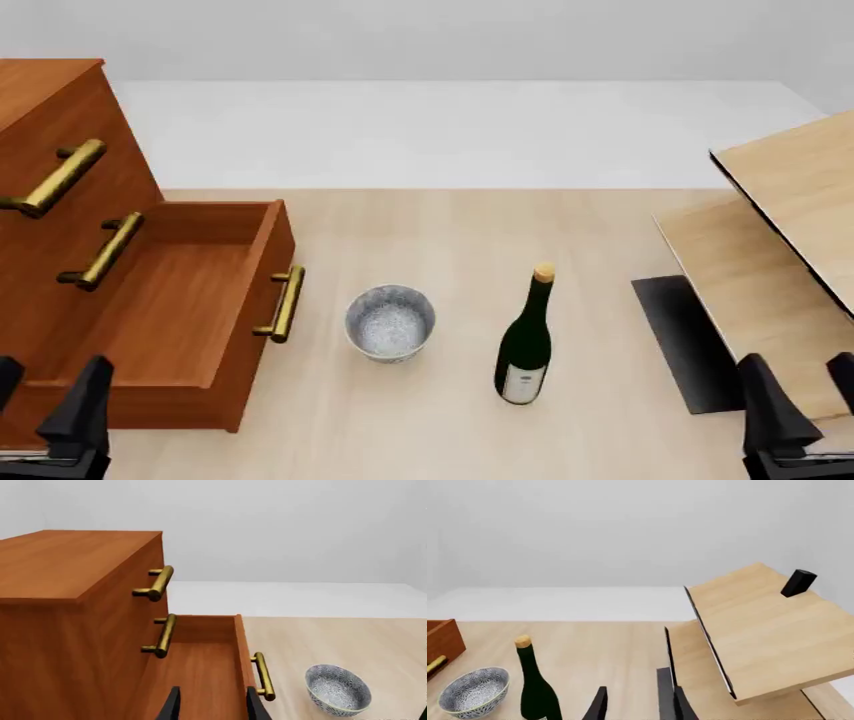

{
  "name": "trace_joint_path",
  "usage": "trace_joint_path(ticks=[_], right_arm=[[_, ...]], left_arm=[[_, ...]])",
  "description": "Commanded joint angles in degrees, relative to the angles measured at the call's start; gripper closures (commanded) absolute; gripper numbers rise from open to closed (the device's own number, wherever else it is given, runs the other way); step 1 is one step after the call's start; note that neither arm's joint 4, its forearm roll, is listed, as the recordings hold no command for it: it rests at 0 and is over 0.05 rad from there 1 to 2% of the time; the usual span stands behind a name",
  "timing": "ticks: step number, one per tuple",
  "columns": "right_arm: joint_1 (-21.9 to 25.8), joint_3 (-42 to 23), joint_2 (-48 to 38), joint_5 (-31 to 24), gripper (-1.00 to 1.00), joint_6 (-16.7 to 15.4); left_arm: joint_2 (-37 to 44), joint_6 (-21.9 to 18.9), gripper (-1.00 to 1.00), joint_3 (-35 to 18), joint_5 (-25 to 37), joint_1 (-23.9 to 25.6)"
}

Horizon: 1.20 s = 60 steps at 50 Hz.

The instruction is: Put the wine bottle in the bottom drawer of the cabinet.

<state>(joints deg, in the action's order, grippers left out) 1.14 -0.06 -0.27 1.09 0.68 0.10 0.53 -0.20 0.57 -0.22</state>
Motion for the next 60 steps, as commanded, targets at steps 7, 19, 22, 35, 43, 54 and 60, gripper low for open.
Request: trace_joint_path(ticks=[7, 19, 22, 35, 43, 54, 60], right_arm=[[-0.52, -0.17, 0.14, -0.86, -1.00, -1.03], [-0.77, -0.16, 0.16, -1.06, -1.00, -1.40], [-0.94, -0.19, 0.16, -1.12, -1.00, -1.31], [-0.78, -0.13, 0.15, -1.04, -1.00, -1.24], [-0.67, -0.05, 0.17, -0.91, -1.00, -1.11], [-0.20, 0.02, 0.11, -1.01, -1.00, -0.97], [0.15, -0.02, 0.02, -1.28, -1.00, -0.69]], left_arm=[[-0.06, 0.75, -1.00, -5.82, 4.65, 2.72], [0.14, 3.00, -1.00, -17.62, 15.39, 11.29], [1.92, 2.98, -1.00, -19.98, 16.06, 14.74], [15.76, -1.52, -1.00, -20.36, 7.13, 29.48], [25.81, -1.16, -1.00, -18.94, -1.92, 37.88], [36.46, -0.82, -1.00, -18.33, -10.67, 43.29], [42.62, -2.51, -1.00, -18.43, -14.98, 46.26]])
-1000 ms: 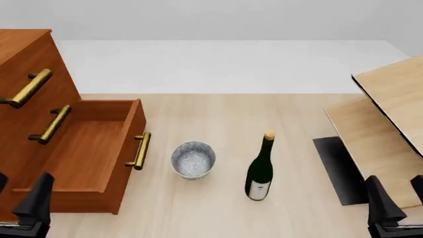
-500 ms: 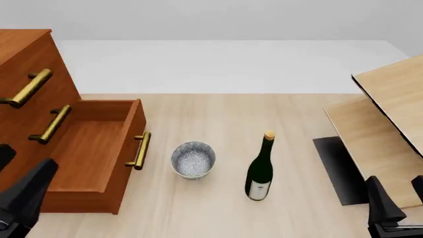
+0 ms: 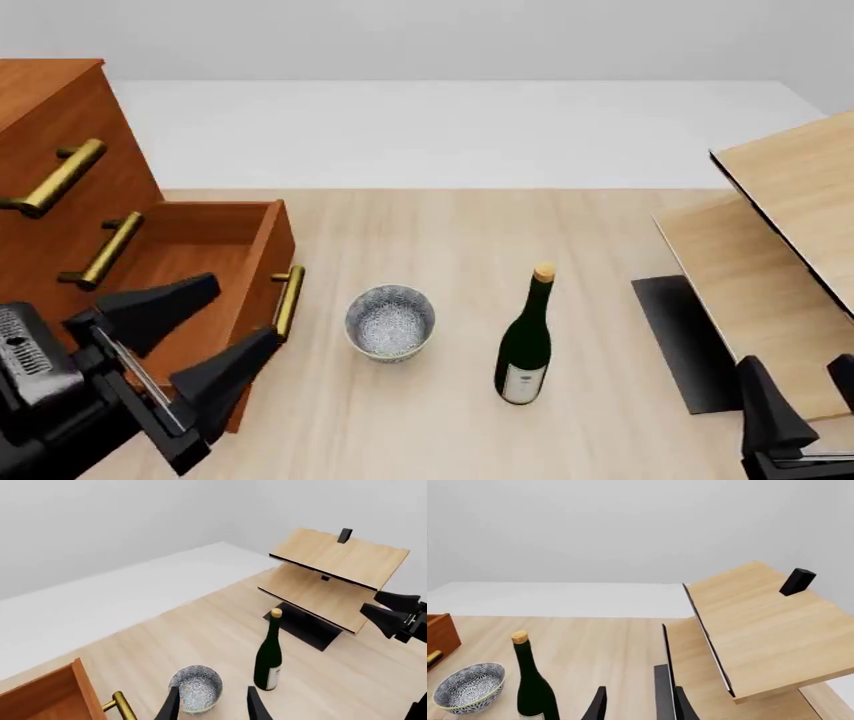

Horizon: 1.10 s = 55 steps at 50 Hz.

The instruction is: Put the wine bottle in the bottom drawer of the cabinet.

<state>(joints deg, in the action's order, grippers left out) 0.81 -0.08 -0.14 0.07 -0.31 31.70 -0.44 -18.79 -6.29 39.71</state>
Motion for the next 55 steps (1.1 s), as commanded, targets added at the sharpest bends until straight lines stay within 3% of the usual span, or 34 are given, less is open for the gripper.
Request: trace_joint_path(ticks=[1, 23, 26, 32, 35, 37, 39, 55], right_arm=[[0.53, -0.02, -0.15, -0.28, -1.00, 0.31], [0.88, 0.06, -0.36, -0.71, -1.00, 0.83], [0.98, 0.06, -0.46, -0.69, -1.00, 0.93], [1.04, 0.07, -0.88, -0.43, -1.00, 1.19], [1.01, 0.07, -0.81, -0.53, -1.00, 1.20], [0.94, 0.07, -0.78, -0.55, -1.00, 1.25], [0.90, 0.07, -0.89, -0.40, -1.00, 1.33], [1.01, 0.07, -1.08, -0.38, -1.00, 1.69]], left_arm=[[11.76, -2.07, -1.00, -0.02, -8.56, 6.79], [33.90, -0.88, -1.00, -5.13, -17.69, 13.88], [33.80, 1.90, -1.00, -5.27, -17.81, 12.85], [39.64, 1.41, -1.00, -6.56, -20.31, 13.92], [42.03, 6.75, -1.00, -7.64, -21.20, 15.27], [44.27, 3.47, -1.00, -8.20, -22.33, 15.31], [45.07, 5.03, -1.00, -8.64, -22.69, 15.78], [55.72, 3.70, -1.00, -12.17, -28.44, 16.03]])
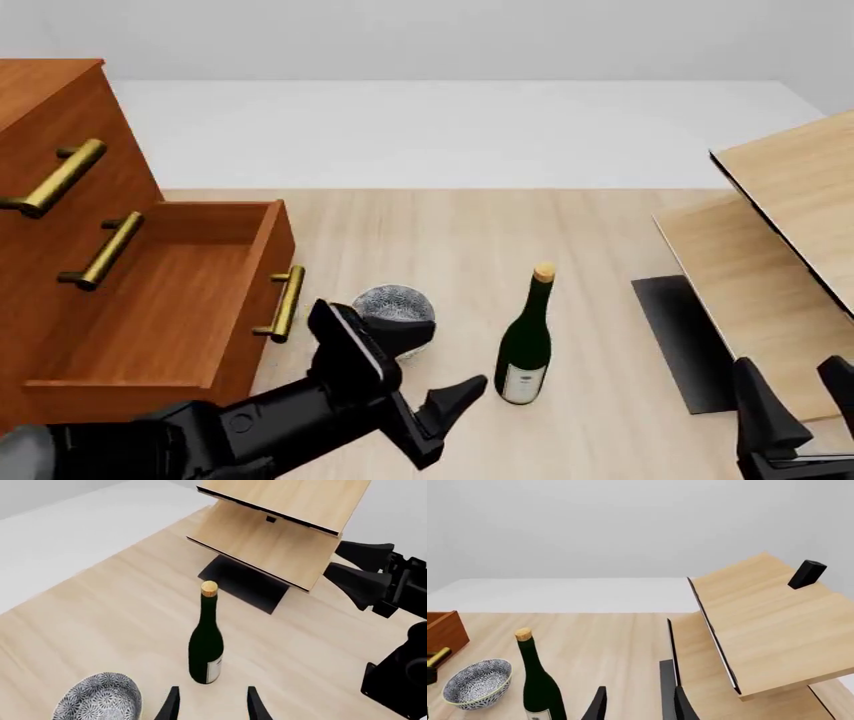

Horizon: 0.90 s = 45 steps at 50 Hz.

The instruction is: Put the wine bottle in the bottom drawer of the cabinet.

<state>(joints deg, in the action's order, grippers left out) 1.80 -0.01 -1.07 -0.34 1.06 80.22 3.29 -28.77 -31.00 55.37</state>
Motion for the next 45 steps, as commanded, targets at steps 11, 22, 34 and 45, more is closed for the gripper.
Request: trace_joint_path(ticks=[11, 22, 34, 45], right_arm=[[0.26, -0.04, -0.75, 0.38, -1.00, 0.35], [0.10, 0.00, -0.29, -0.02, -1.00, 0.60], [0.16, -0.05, -0.59, 0.21, -1.00, 0.61], [-0.01, 0.00, 0.05, -0.17, -1.00, 0.69]], left_arm=[[11.43, -0.60, -1.00, -5.02, -4.28, -0.16], [16.61, -2.63, -1.00, -8.20, -4.65, 1.30], [20.47, -3.66, -1.00, -9.70, -5.49, -0.29], [23.44, -4.63, -1.00, -11.46, -6.29, -0.13]])
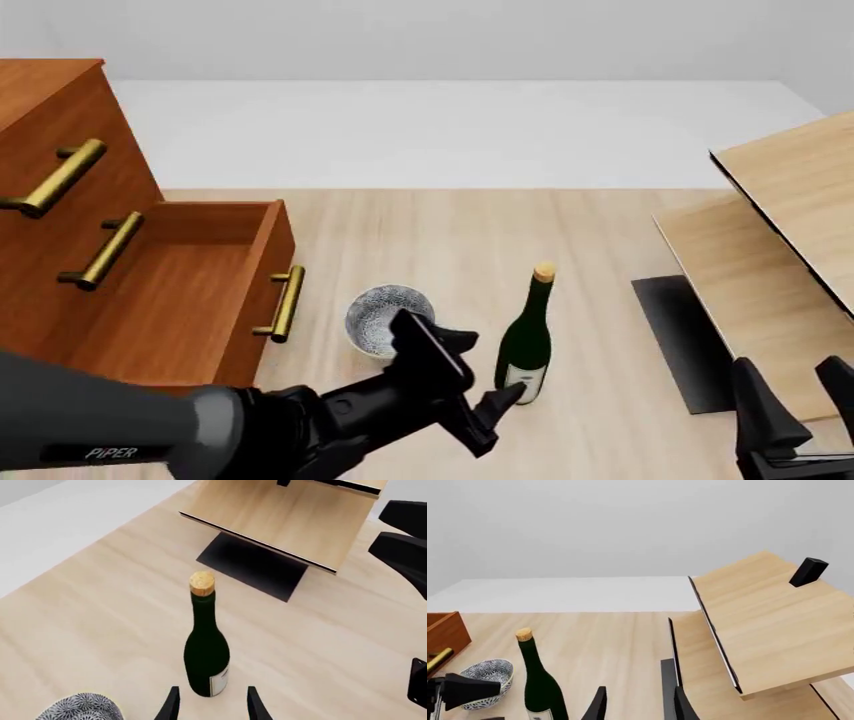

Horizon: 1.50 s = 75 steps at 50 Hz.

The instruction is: Put the wine bottle in the bottom drawer of the cabinet.

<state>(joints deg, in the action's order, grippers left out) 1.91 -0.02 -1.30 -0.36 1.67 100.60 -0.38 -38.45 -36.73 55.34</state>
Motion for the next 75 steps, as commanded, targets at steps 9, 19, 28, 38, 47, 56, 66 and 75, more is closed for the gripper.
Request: trace_joint_path(ticks=[9, 19, 28, 38, 47, 56, 66, 75], right_arm=[[-0.09, -0.04, -0.04, 0.07, -1.00, 0.18], [-0.14, 0.01, 0.32, -0.26, -1.00, 0.27], [-0.23, 0.01, 0.31, -0.32, -1.00, 0.35], [-0.29, 0.01, 0.17, -0.26, -1.00, 0.36], [-0.19, -0.03, -0.45, 0.27, -1.00, 0.43], [-0.17, -0.03, -0.41, 0.17, -1.00, 0.42], [-0.09, -0.03, -0.34, 0.02, -1.00, 0.39], [-0.10, -0.02, -0.59, 0.15, -1.00, 0.38]], left_arm=[[4.81, 0.02, -1.00, -2.90, -0.65, 0.23], [5.40, -0.27, -1.00, -3.82, -0.38, -0.48], [6.66, 0.86, -1.00, -5.09, 0.00, -0.93], [10.46, 0.39, -1.00, -7.53, 0.26, -0.37], [11.84, 0.01, -1.00, -8.15, -0.16, -0.68], [12.27, 0.14, -1.00, -8.46, -0.15, -0.81], [12.36, 0.28, -1.00, -9.22, 0.45, -1.46], [13.75, 0.25, -1.00, -10.80, 1.11, -1.48]])
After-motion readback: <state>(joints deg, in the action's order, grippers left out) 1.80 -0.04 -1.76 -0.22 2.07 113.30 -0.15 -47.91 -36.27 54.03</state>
